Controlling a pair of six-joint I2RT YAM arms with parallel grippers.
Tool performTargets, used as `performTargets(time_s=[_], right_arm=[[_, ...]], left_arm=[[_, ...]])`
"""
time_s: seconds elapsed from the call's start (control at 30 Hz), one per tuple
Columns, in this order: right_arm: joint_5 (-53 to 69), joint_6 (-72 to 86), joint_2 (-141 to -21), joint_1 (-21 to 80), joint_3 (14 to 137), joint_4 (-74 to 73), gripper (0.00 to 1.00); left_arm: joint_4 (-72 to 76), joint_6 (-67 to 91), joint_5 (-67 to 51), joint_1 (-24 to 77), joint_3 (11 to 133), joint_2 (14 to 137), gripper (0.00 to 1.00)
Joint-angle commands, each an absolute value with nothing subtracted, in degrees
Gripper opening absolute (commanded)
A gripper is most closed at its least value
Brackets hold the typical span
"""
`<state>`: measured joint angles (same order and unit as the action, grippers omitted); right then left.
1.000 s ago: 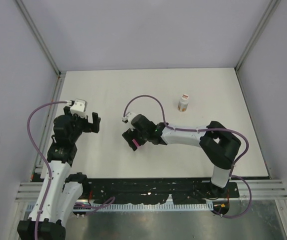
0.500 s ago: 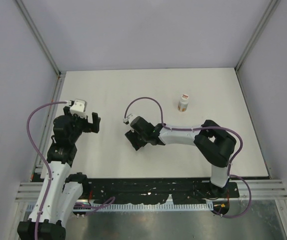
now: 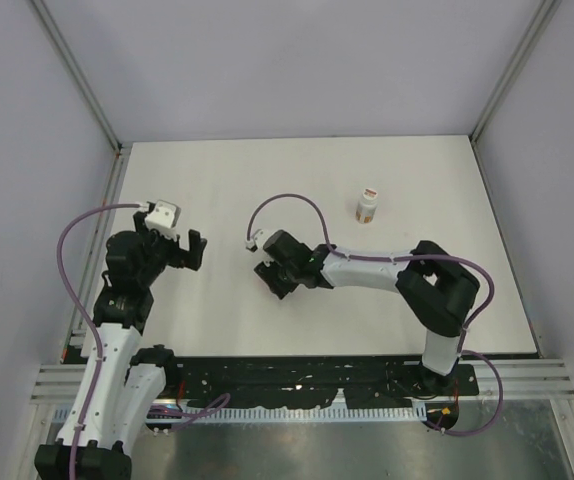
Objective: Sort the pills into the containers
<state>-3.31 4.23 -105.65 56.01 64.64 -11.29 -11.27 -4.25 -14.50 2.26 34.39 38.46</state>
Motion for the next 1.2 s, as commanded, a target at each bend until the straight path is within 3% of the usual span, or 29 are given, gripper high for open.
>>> performTargets(time_s=[0.0,0.37,0.73,1.17], right_arm=[[4.5,-5.3,-95.8,53.6,65.0,-12.8,0.29],[29.8,-22.7,-83.5,46.3,72.1,-35.0,0.29],[35.5,-31.2,-79.7,46.4,73.1,-42.0,0.25],[38.1,-33.6,-78.6,46.3,72.4,-42.3,0.23]], left_arm=[[-14.8,-10.7,-27.9,2.2,38.9,38.7,0.99],[-28.2,-21.4,-56.0,4.9,48.5,44.2,0.99],[-23.3,-23.9,-55.2,21.4,51.2,52.0,0.99],[-16.5,-26.5,-58.2,28.5,50.9,60.2,0.96]])
